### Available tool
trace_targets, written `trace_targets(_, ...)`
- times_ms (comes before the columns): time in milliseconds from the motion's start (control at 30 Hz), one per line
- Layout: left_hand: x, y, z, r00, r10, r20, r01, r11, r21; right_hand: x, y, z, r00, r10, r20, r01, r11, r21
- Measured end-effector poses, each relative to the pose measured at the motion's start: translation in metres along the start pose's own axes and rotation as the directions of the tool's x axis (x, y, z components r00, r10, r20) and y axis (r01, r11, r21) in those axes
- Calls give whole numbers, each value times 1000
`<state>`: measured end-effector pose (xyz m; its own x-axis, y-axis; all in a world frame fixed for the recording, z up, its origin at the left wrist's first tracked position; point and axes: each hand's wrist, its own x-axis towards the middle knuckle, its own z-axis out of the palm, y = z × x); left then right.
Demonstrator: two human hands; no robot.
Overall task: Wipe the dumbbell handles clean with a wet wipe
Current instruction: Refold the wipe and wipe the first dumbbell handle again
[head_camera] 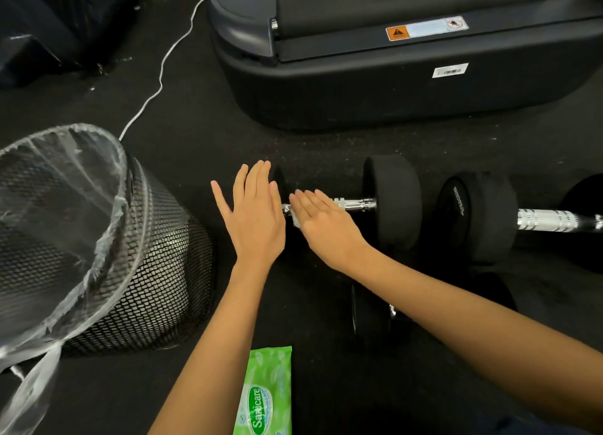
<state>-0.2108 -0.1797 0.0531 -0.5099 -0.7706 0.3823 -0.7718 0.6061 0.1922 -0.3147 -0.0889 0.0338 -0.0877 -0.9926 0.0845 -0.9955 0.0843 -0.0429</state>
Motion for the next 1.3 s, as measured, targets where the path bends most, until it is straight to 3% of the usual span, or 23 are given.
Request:
trace_targets(167,-1,-1,-1,1000,4,4,-4,1000,-3,-8,1,-2,998,-64,-10,64,998,-26)
trace_targets(333,-1,0,0,1000,-13,10,12,1000,8,5,-3,-5,999,-39,-32,41,999,33)
trace_targets(433,-1,-1,0,1000,-5,19,5,1000,13,9,4,-12,996,-88,27,80,971,228)
trace_targets(533,-2,0,0,1000,-10,7,9,1000,13,3,21,-25,994,-47,100,-16,835,551)
trace_targets(600,-2,1,0,1000,-16,-6,16,1000,16,7,23,-24,998,25,64,-60,784,618)
trace_targets(733,-2,2,0,1000,-22,-5,22,1000,19,20,18,-14,984,124,131,-173,855,488)
trace_targets(833,-1,2,0,1000,-19,-8,19,999,31,29,19,-11,971,164,172,-228,845,483)
trace_targets(1000,0,2,0,1000,-17,-8,17,1000,24,26,24,-6,962,246,115,-268,787,556)
trace_targets(1167,-2,3,0,999,-26,-20,27,999,35,27,28,-1,988,155,-1,-146,929,339)
trace_targets(1300,-1,2,0,1000,-19,-6,19,999,43,32,32,-6,971,237,3,-220,898,382)
